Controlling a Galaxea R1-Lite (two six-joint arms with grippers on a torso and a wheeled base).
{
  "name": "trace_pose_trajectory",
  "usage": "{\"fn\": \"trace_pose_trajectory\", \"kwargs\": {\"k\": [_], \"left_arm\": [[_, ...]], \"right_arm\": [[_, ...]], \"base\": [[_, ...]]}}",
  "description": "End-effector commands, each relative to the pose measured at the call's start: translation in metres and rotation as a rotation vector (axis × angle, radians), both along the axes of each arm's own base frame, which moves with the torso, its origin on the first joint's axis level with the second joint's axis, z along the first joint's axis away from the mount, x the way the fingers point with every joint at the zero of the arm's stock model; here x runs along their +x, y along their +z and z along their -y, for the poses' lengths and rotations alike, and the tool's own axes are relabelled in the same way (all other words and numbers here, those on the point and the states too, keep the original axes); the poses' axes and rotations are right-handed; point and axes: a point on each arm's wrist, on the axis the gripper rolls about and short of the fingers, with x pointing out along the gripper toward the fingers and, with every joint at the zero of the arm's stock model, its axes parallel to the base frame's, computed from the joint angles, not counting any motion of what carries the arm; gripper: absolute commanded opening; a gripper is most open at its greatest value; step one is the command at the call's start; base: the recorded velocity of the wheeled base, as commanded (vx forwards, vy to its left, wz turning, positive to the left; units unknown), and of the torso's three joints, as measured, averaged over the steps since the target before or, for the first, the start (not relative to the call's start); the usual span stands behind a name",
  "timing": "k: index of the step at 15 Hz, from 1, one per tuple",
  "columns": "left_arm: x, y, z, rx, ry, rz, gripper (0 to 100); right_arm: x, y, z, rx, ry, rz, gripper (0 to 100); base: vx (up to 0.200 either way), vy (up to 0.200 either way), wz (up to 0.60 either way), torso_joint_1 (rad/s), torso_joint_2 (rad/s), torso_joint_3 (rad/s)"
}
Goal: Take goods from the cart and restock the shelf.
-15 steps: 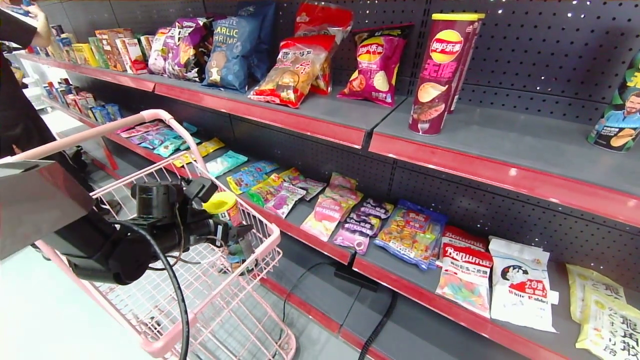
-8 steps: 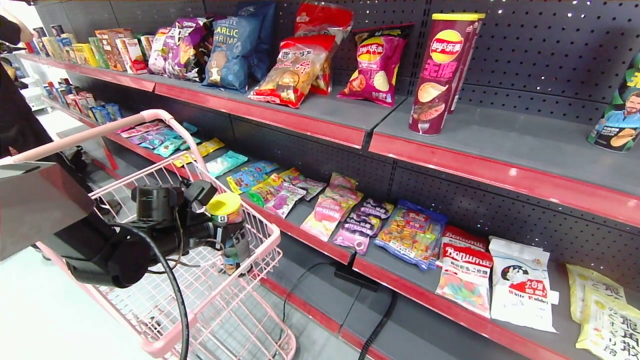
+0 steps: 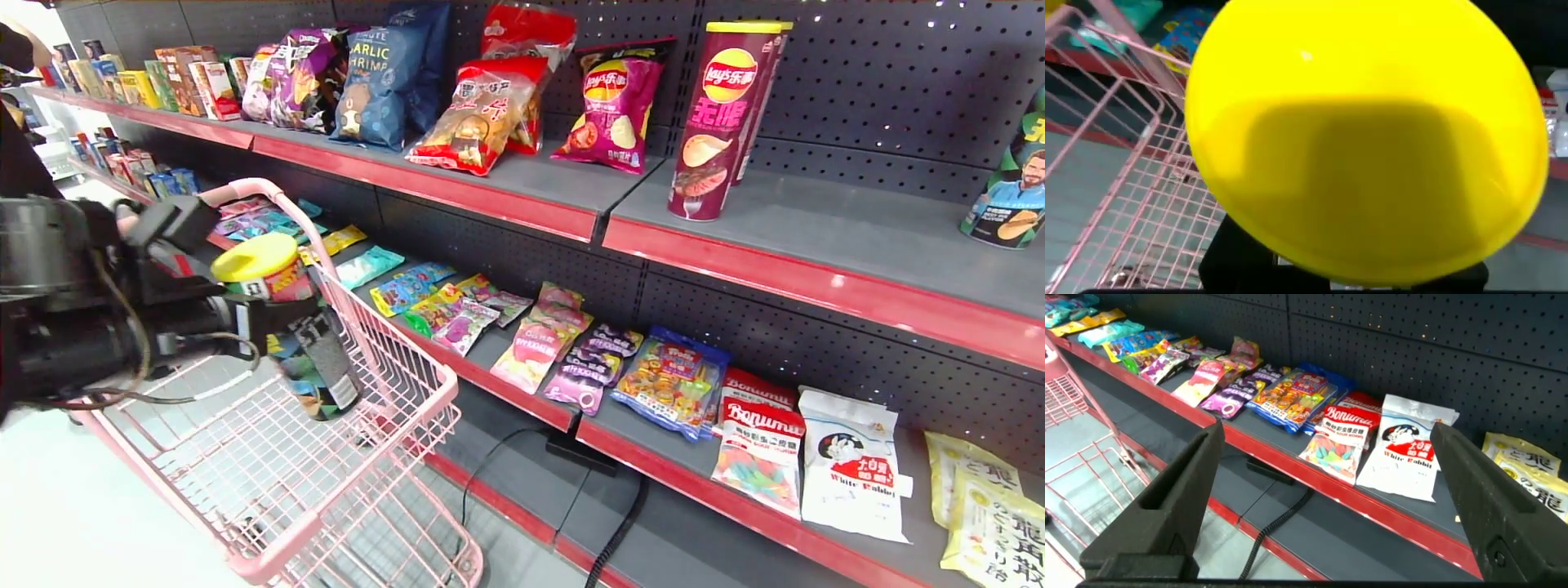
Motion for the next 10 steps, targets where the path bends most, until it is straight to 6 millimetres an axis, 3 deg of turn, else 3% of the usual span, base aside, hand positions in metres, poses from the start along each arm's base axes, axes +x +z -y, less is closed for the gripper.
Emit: {"fn": "trace_pose_trajectory", "kwargs": {"k": [1,5,10], "left_arm": [[-0.127,0.072,-0.013,-0.007,0.090,0.198,0],[-0.208,0.050,-0.012,-0.010,0.127,0.318,0],[-0.269,0.024,-0.008,-0.006,0.135,0.364,0]], "right_arm": [[0.000,0.000,0.000,0.000,0.000,0.000,100],[0.000,0.000,0.000,-0.001,-0.003,-0.001,100],[0.000,0.000,0.000,0.003,-0.005,0.000,100]], "base": [[0.000,0.000,0.00,0.000,0.00,0.000],[0.000,0.000,0.00,0.000,0.00,0.000],[0.000,0.000,0.00,0.134,-0.40,-0.256]]}}
